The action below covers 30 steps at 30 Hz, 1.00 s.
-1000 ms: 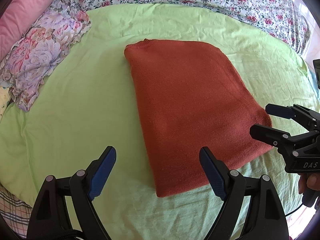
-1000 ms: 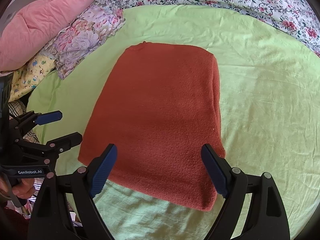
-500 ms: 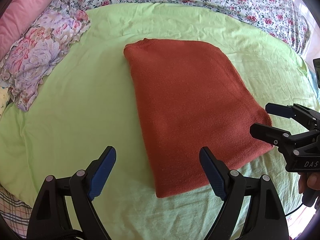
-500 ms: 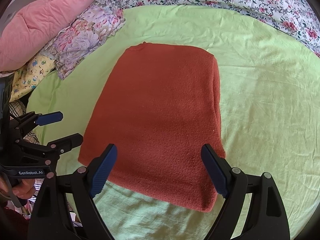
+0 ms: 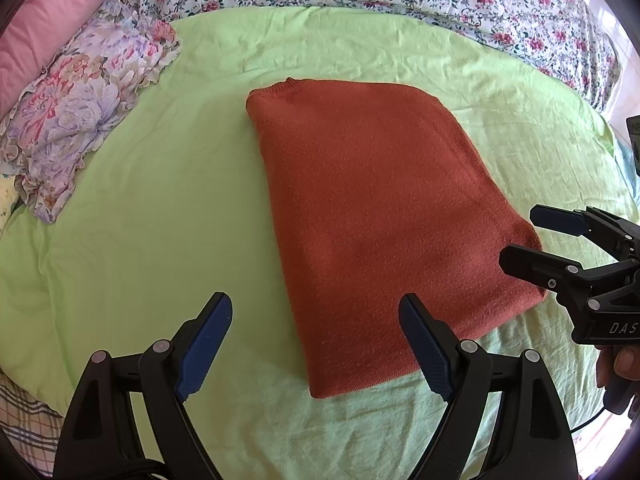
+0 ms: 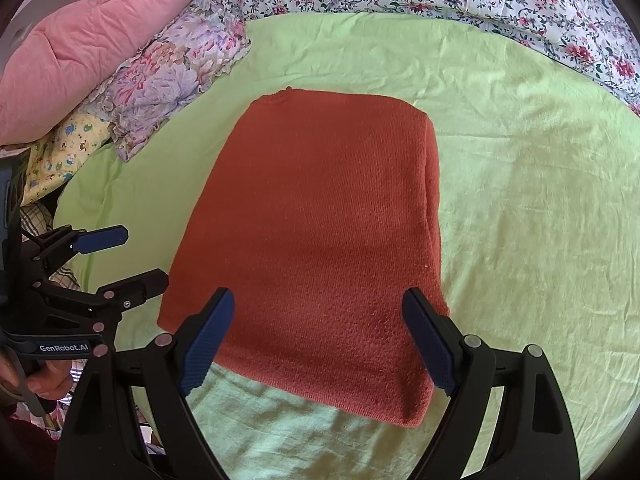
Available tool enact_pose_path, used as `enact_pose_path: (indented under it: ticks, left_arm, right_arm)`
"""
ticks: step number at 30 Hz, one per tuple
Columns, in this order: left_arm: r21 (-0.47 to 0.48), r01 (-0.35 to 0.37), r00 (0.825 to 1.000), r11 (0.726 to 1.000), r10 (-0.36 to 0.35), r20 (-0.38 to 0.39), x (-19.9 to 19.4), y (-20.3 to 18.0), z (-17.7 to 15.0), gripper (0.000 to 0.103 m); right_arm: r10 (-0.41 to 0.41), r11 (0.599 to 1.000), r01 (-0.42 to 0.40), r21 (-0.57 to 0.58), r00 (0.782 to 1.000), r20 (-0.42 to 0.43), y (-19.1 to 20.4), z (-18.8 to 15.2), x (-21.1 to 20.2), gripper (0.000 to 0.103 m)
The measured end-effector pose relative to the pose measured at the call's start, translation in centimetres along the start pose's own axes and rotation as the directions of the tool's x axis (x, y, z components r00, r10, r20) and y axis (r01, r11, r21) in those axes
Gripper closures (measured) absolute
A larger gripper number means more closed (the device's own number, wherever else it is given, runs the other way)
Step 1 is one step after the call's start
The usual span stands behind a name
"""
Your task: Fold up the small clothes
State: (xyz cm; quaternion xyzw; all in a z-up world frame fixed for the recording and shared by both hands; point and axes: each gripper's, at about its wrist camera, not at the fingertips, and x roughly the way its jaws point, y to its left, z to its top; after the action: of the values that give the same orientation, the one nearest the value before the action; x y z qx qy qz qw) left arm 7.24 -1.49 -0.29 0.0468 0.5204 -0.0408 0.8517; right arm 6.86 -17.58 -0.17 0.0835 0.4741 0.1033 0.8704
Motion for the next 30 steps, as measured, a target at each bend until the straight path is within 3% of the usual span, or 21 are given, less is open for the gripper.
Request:
enact_pose_path:
  ticks: [30]
  left_arm:
    - [-0.005,0.005,1.000,1.000,-0.005,0.001,-0.35,-0.51,0.24,0.017]
  right_arm:
    - [0.001,1.000,-0.001,-0.004,1.000,0.032,-0.36,1.05,-0.89,0.017]
